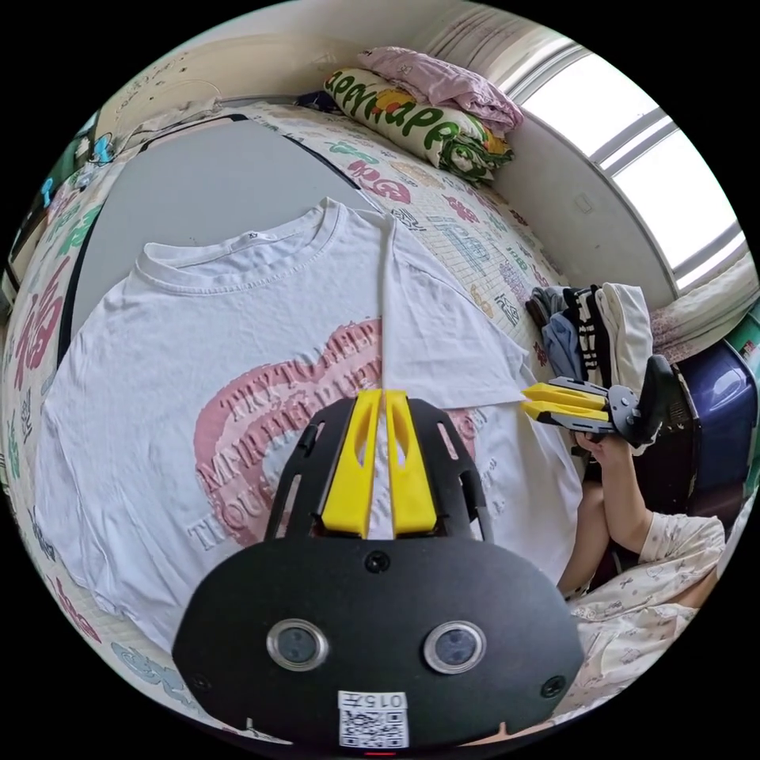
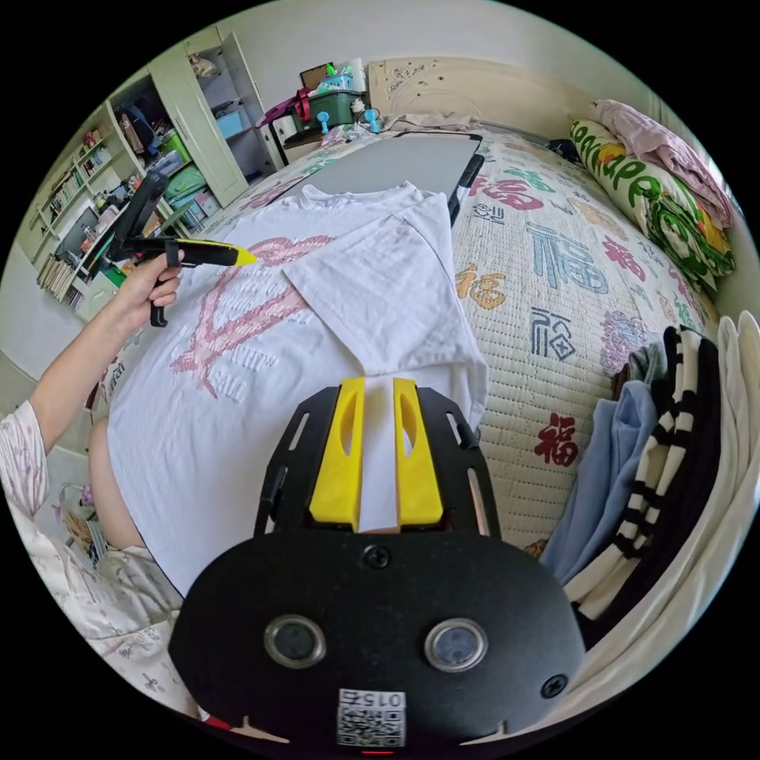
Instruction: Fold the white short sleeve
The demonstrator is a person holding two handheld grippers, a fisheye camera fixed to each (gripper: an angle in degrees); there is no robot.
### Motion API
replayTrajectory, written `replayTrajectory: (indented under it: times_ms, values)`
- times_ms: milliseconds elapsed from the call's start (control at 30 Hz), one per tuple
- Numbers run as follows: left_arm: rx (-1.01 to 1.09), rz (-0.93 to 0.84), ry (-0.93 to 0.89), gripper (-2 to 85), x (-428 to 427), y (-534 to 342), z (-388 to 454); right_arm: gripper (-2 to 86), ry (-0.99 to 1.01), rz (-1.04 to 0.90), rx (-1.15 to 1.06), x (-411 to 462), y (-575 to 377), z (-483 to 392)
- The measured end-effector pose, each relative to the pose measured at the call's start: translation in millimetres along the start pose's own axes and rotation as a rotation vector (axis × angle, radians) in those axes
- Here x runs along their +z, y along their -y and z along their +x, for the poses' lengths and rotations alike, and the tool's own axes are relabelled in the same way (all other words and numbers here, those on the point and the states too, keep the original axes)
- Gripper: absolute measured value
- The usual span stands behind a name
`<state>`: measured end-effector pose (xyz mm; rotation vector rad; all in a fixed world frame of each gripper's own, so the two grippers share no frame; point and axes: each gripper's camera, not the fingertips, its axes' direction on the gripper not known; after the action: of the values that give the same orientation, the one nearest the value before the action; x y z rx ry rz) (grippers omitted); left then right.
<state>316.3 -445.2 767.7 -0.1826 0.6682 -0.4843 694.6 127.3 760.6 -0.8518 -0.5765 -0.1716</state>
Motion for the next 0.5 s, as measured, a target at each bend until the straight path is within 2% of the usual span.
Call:
replayTrajectory:
  times_ms: [67,233,333,500]
  values:
    - [-0.079,0.079,0.012,0.1,-37.1,-56.9,-23.6,6.5,0.002,0.01,-0.019,2.5,-43.8,9.9]
    - [-0.48,0.365,0.134,2.4,-140.2,-259.1,-125.9,5.9,0.018,0.048,-0.041,17.9,-162.3,32.8]
    - [-0.656,0.439,0.093,4.7,-150.1,-348.1,-179.2,5.1,0.096,0.084,-0.041,29.1,-228.5,33.0]
    - [-0.717,0.552,-0.019,9.9,-128.0,-412.6,-226.3,4.8,0.189,0.072,-0.121,72.0,-316.2,-17.0]
